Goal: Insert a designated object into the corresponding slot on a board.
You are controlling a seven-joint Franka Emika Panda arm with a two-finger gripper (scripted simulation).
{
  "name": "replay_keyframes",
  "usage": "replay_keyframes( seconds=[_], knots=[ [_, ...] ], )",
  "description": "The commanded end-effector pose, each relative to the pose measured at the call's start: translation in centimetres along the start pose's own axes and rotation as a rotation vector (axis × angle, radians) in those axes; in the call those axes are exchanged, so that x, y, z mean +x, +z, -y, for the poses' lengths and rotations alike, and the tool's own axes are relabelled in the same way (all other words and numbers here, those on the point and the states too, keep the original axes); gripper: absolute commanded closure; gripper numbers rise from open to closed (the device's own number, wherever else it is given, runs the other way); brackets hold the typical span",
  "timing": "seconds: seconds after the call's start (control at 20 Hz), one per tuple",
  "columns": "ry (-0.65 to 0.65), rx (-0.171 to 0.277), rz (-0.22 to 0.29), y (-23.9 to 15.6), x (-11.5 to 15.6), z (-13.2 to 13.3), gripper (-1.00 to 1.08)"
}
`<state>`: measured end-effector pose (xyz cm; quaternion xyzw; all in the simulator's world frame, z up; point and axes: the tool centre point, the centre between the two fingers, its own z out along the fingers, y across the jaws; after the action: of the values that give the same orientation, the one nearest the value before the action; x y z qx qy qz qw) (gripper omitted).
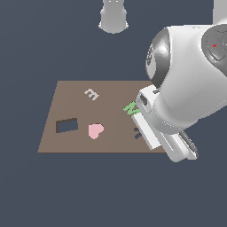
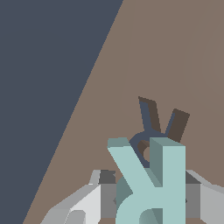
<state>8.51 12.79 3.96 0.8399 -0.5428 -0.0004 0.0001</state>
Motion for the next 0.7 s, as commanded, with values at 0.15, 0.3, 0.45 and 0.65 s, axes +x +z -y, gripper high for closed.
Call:
replay_keyframes(
  seconds=[0.15, 0.3, 0.45, 0.65],
  knots=[
    [0.166, 0.000, 0.000, -0.1, 1.2, -0.4, 1.08],
    [0.233, 0.000, 0.000, -0.1, 1.6, -0.7, 1.08],
    [0.285, 0.000, 0.001, -0.1, 2.0, -0.9, 1.08],
    [0.331, 0.000, 0.001, -0.1, 2.2, -1.2, 1.08]
  ],
)
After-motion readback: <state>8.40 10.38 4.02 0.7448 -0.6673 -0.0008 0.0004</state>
